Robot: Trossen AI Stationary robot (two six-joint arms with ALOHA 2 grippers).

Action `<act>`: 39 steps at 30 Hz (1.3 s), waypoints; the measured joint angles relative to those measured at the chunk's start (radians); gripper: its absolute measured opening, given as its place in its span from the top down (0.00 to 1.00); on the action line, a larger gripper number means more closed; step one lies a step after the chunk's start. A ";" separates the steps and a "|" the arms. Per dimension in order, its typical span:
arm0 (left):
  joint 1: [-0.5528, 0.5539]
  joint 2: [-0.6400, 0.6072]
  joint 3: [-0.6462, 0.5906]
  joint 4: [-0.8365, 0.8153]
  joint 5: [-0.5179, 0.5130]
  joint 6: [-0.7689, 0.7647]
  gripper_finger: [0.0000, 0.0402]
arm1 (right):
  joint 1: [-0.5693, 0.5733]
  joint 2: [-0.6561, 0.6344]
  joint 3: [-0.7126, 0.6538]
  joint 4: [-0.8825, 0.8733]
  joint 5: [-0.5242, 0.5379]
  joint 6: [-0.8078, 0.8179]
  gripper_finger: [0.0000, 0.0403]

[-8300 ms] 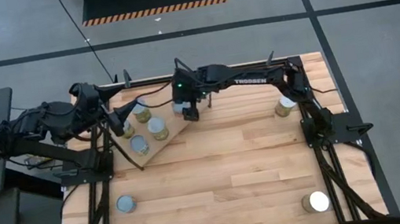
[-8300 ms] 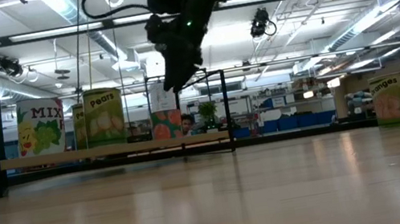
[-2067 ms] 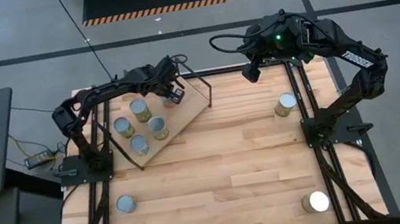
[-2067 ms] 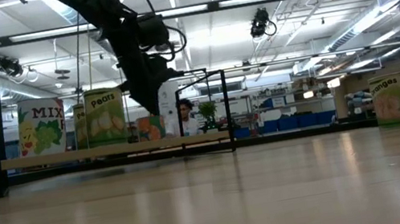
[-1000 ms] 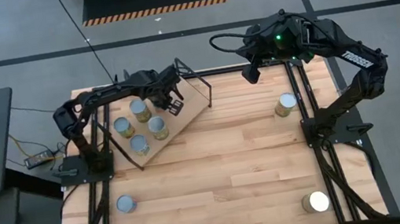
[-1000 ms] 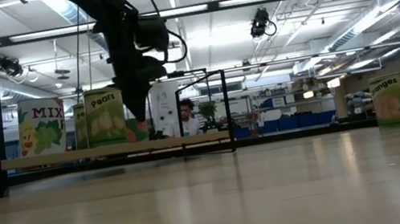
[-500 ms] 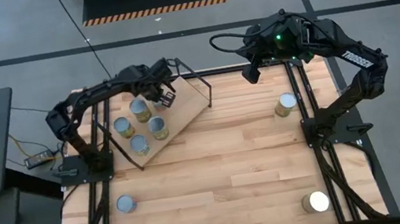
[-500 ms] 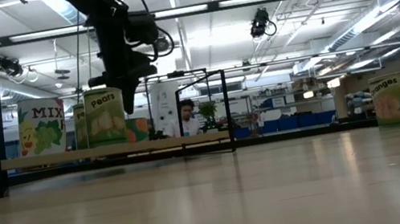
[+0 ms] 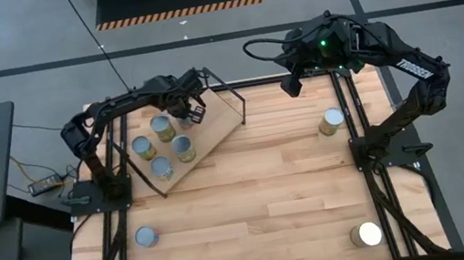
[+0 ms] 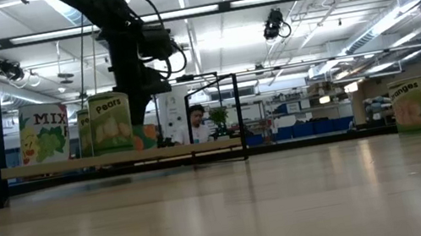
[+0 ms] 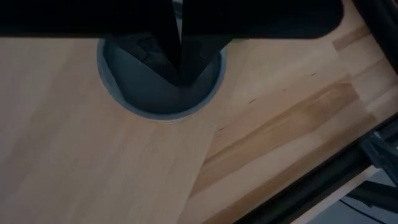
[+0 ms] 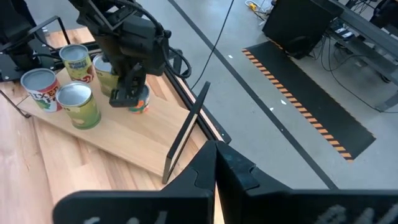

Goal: Pick and place cans onto a shelf
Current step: Put the small canned oranges on the shelf

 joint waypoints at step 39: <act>-0.078 0.098 0.114 0.182 0.090 0.261 0.98 | 0.000 0.000 0.000 -0.008 -0.008 -0.003 0.97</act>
